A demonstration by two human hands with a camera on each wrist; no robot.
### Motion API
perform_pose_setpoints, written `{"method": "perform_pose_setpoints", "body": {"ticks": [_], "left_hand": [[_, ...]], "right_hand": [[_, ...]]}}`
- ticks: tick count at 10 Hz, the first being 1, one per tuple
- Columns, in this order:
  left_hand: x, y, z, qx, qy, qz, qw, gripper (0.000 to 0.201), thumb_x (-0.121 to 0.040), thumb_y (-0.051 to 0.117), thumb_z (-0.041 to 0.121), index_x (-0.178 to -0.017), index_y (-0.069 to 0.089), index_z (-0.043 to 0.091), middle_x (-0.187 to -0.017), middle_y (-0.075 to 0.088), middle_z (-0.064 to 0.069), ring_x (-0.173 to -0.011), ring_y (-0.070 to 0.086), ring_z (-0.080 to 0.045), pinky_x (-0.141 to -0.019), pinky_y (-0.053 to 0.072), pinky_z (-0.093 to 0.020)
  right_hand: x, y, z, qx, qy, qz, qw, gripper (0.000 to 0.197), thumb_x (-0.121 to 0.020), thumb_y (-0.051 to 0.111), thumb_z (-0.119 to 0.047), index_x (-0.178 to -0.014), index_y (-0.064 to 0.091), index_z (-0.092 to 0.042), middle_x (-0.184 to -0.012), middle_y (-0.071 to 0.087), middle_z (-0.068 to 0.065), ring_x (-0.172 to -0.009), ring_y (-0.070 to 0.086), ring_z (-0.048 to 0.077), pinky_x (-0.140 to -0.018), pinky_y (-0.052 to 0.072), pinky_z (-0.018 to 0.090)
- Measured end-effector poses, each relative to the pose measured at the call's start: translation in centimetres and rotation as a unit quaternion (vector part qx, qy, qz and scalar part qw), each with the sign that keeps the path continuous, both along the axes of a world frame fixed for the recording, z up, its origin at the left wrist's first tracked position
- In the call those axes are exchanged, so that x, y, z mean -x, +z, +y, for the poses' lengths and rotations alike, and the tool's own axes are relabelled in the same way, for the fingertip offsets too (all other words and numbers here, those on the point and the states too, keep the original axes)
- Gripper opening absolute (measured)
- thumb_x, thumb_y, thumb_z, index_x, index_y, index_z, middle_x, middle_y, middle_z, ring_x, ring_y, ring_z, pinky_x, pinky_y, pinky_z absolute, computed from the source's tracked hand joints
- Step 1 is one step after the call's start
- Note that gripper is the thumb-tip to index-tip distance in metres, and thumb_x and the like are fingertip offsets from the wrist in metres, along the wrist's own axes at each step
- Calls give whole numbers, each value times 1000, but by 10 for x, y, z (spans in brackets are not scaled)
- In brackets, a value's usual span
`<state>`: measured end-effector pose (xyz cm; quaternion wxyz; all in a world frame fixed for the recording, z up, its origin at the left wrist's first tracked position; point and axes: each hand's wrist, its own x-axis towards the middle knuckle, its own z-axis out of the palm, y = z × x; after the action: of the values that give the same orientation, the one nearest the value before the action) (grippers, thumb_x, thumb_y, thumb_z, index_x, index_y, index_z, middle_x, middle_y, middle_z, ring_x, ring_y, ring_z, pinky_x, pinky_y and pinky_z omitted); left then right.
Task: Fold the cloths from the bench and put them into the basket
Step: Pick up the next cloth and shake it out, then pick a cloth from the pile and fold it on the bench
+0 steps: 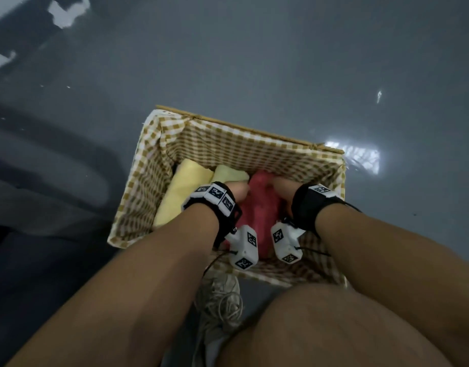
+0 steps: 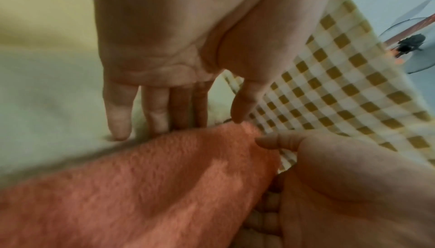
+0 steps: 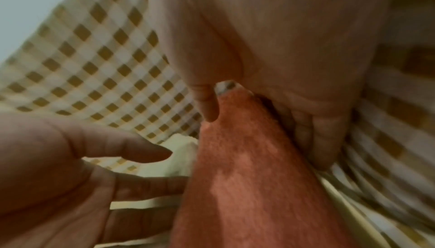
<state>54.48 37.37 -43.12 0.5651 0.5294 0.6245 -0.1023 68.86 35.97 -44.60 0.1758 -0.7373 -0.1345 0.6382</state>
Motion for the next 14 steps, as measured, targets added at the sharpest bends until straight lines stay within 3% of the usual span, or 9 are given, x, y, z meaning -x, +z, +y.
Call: {"method": "perform_pose_setpoints", "body": {"ticks": [1, 2, 3, 5, 7, 9, 11, 13, 14], "left_hand": [[14, 24, 0, -9, 57, -56, 997, 39, -105, 38, 11, -138, 49, -6, -140, 53, -23, -127, 53, -35, -103, 46, -36], [44, 67, -3, 14, 252, -145, 957, 32, -99, 50, 21, -125, 61, 6, -116, 70, -8, -86, 69, -22, -67, 55, -32], [80, 107, -5, -46, 236, -157, 958, 20, -97, 53, 25, -106, 64, 11, -105, 72, -1, -75, 68, -14, -73, 49, -29], [196, 195, -40, -188, 188, -115, 957, 11, -98, 57, 21, -92, 63, 13, -97, 70, -9, -81, 65, -21, -79, 54, -33], [330, 257, -131, -286, 257, -57, 921, 13, -96, 59, 15, -86, 62, 8, -76, 64, -6, -61, 60, -17, -44, 44, -15], [440, 272, -242, -335, 320, 76, 883, 16, -90, 59, 25, -100, 69, 17, -102, 73, -3, -93, 71, -22, -90, 55, -36], [505, 237, -313, -314, 322, 244, 859, 42, -90, 60, 34, -128, 57, 18, -129, 60, -8, -117, 56, -26, -94, 46, -32], [528, 201, -307, -300, 383, 243, 839, 46, -87, 64, 38, -123, 54, 13, -120, 65, -10, -108, 61, -30, -76, 40, -29], [532, 197, -294, -316, 420, 237, 817, 44, -86, 65, 44, -112, 62, 9, -110, 68, -11, -103, 63, -32, -71, 39, -30]], "right_hand": [[5, 25, 7, -39, 74, -54, 995, 19, -95, 55, -28, -102, 69, -17, -116, 69, 20, -100, 68, 35, -97, 52, 55], [24, 60, 18, -70, 183, -94, 976, 21, -94, 51, -22, -102, 67, -10, -106, 66, 20, -89, 62, 30, -83, 52, 41], [63, 102, 26, -122, 283, -134, 942, 15, -99, 51, -24, -89, 58, -15, -87, 56, 4, -68, 50, 16, -60, 42, 27], [178, 213, 12, -182, 461, -31, 868, 28, -97, 57, -37, -111, 66, -14, -101, 70, 5, -87, 63, 24, -69, 44, 30], [323, 292, -38, -268, 587, -10, 764, 34, -96, 60, -34, -118, 69, -9, -107, 73, 5, -89, 68, 21, -83, 49, 33], [452, 306, -107, -294, 654, 41, 696, 31, -96, 61, -32, -119, 66, -11, -115, 71, 10, -92, 67, 22, -84, 51, 33], [531, 279, -144, -330, 693, 10, 640, 29, -97, 58, -27, -118, 65, -8, -109, 66, 8, -90, 60, 21, -77, 47, 33], [549, 233, -141, -367, 766, -159, 503, 85, -82, 74, -50, -148, 39, -9, -140, 54, 12, -118, 60, 29, -98, 50, 39], [556, 227, -135, -407, 730, -183, 517, 66, -80, 78, -35, -131, 55, -1, -118, 68, 17, -102, 67, 32, -88, 56, 41]]}}
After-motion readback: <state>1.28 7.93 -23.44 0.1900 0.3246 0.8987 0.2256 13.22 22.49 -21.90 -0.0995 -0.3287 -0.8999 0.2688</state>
